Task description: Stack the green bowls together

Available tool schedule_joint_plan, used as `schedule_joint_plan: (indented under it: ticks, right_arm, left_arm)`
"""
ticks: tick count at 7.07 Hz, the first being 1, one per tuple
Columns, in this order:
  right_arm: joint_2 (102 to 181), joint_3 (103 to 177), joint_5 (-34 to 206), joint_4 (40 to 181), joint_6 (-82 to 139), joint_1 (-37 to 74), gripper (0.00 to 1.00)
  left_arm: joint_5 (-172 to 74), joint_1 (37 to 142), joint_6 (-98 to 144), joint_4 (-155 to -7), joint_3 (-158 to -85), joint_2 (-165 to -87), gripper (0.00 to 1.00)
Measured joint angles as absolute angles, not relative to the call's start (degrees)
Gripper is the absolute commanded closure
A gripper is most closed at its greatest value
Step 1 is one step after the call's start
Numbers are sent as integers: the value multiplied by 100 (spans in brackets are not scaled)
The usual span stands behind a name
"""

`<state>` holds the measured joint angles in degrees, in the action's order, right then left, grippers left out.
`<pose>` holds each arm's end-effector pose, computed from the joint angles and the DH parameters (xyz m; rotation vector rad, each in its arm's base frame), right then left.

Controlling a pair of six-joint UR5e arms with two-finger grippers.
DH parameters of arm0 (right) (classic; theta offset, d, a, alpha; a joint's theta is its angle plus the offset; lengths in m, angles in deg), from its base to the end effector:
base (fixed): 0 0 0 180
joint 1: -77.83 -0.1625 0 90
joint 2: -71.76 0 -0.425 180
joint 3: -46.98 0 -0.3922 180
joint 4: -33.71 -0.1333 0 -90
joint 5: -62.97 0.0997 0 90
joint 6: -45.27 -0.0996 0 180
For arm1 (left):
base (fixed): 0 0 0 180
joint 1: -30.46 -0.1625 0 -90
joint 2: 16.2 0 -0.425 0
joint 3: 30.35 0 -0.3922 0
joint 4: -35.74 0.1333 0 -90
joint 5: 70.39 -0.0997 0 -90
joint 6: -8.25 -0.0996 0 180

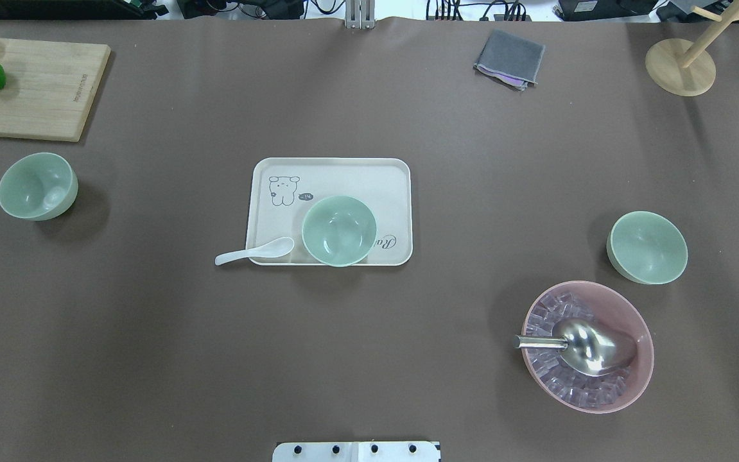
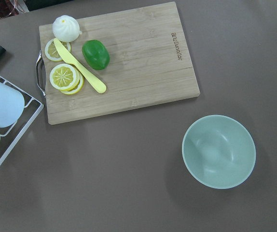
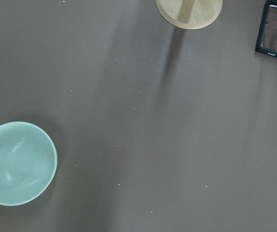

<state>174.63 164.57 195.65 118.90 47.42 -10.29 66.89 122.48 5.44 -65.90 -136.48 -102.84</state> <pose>0.0525 -0.4050 0.5128 0.3269 -0.7375 -0.1934 -0.0769 -0.4739 0.5204 0.4354 0.7949 0.1885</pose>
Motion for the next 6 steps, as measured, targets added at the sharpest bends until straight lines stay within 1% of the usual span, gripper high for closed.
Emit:
schedule_joint_plan:
  ticks: [2,3,5,6]
  right_arm:
    - [17432,16426,19733,11551,4727,-982,0]
    - [17325,16403,19868,11381,4723,-868,1]
    - [17096,16371,20253,11232,4480,-443,0]
    - [16950,16365,20238,11188,3859,-130,1]
  left_arm:
    - [6693,12245,616,-6979,-13537,-10248,2]
    - [6687,12195,708,-7030,-13510,-10360,2]
    - [6666,11732,828,-7076,-13261,-10733,1]
    - [6674,11467,855,-7078,-12987,-10935,1]
